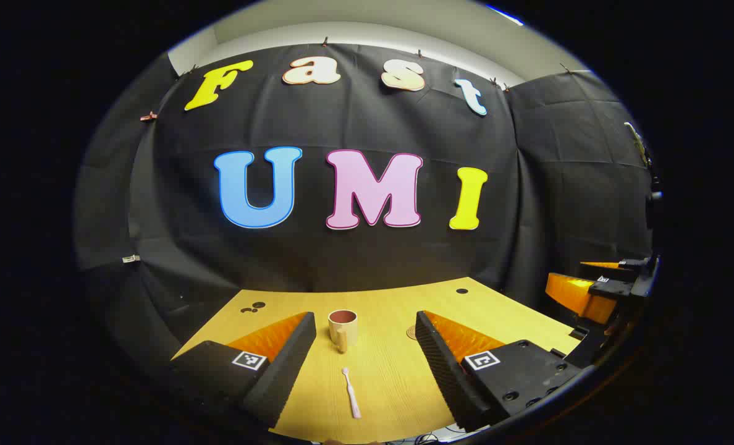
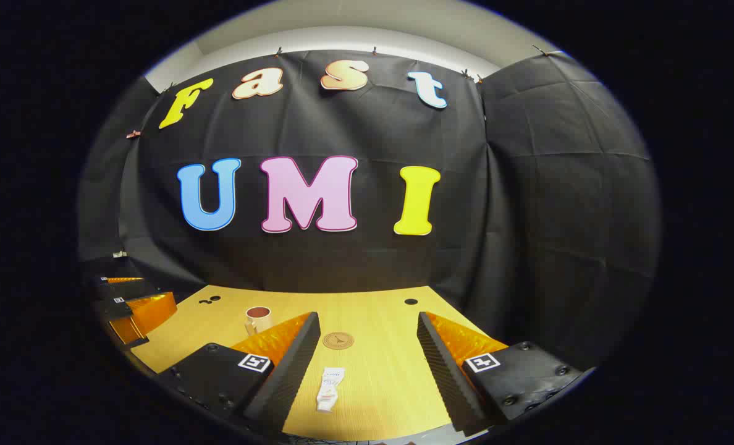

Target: Put the toothbrush and toothpaste on the desktop into the cup, then pick up the cup and place it on the coaster on the desktop.

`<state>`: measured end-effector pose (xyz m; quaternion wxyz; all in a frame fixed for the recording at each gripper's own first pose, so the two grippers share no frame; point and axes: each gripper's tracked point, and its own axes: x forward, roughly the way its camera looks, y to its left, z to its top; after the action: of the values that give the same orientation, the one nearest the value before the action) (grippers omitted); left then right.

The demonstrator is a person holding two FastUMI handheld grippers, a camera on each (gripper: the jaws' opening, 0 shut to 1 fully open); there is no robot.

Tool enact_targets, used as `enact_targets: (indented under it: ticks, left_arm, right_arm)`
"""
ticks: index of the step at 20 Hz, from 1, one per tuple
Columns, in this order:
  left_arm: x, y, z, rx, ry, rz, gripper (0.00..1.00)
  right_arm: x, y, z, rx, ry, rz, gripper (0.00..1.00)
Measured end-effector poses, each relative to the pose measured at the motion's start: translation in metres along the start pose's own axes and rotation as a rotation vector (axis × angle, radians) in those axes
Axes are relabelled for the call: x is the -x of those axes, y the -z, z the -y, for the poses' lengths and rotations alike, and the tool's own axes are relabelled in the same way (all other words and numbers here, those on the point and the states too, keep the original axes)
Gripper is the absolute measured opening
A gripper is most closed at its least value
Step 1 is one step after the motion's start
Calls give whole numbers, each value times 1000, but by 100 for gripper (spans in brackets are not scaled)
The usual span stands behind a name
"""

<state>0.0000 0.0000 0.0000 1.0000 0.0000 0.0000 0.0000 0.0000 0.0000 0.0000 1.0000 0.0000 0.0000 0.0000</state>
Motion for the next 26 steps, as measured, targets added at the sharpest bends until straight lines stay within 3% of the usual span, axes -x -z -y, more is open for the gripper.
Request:
enact_targets:
  ticks: [15,26]
  left_arm:
    - [-7,19,-50,35,-126,-69,100]
    - [-13,28,-57,7,-170,-99,100]
  right_arm:
    - [-45,28,-47,-7,-107,-101,98]
    - [-77,66,-55,-26,-120,-235,97]
